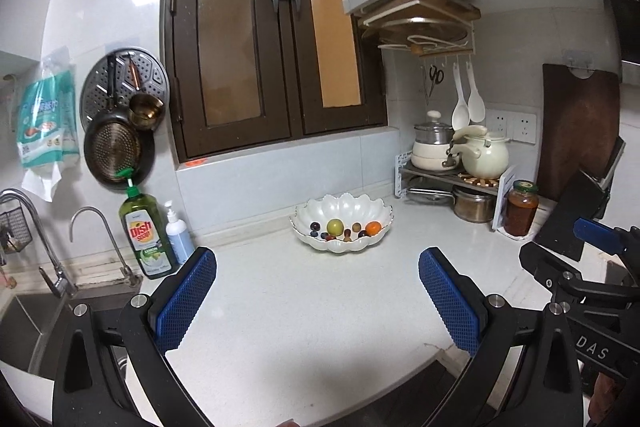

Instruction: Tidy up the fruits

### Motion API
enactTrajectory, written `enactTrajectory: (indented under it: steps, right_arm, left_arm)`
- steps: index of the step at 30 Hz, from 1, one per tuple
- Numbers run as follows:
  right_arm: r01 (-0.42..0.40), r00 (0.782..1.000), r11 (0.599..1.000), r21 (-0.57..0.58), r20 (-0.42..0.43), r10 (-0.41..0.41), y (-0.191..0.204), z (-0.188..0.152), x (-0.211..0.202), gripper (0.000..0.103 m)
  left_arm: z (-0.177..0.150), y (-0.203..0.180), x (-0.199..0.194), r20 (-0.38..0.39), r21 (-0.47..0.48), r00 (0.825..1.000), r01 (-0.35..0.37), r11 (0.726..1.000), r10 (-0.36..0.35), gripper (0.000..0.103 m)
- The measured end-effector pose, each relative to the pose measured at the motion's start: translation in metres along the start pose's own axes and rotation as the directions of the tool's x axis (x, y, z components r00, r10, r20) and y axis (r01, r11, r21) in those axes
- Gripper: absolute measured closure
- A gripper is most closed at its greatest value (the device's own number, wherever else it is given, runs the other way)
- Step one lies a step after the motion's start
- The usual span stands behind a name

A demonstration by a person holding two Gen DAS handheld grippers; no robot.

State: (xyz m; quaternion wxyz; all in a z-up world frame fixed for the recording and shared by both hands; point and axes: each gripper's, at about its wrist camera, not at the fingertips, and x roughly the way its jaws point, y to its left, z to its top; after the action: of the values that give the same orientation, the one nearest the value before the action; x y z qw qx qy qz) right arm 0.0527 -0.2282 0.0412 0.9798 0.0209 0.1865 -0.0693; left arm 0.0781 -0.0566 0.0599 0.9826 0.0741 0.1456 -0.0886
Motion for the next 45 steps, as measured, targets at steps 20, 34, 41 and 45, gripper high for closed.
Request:
enactTrajectory:
  steps: [20, 34, 41, 45]
  right_arm:
    - [0.093, 0.993, 0.995, 0.031, 0.072, -0.095, 0.013, -0.007, -0.078, 0.025]
    - [0.101, 0.992, 0.994, 0.031, 0.075, -0.104, 0.014, -0.011, -0.098, 0.025]
    - [0.096, 0.992, 0.995, 0.03, 0.076, -0.098, 0.014, -0.011, -0.101, 0.025]
    - [0.101, 0.991, 0.994, 0.031, 0.082, -0.103, 0.013, -0.01, -0.104, 0.025]
  left_arm:
    - [-0.008, 0.011, -0.053, 0.02, 0.001, 0.998, 0.057, 0.998, -0.057, 0.0]
    - [-0.009, 0.016, -0.075, 0.05, -0.004, 0.996, 0.07, 0.998, -0.07, 0.0]
    - [-0.008, 0.016, -0.082, 0.063, -0.001, 0.996, 0.069, 0.998, -0.069, 0.0]
    - [-0.006, 0.017, -0.084, 0.07, -0.01, 0.995, 0.074, 0.997, -0.073, 0.0]
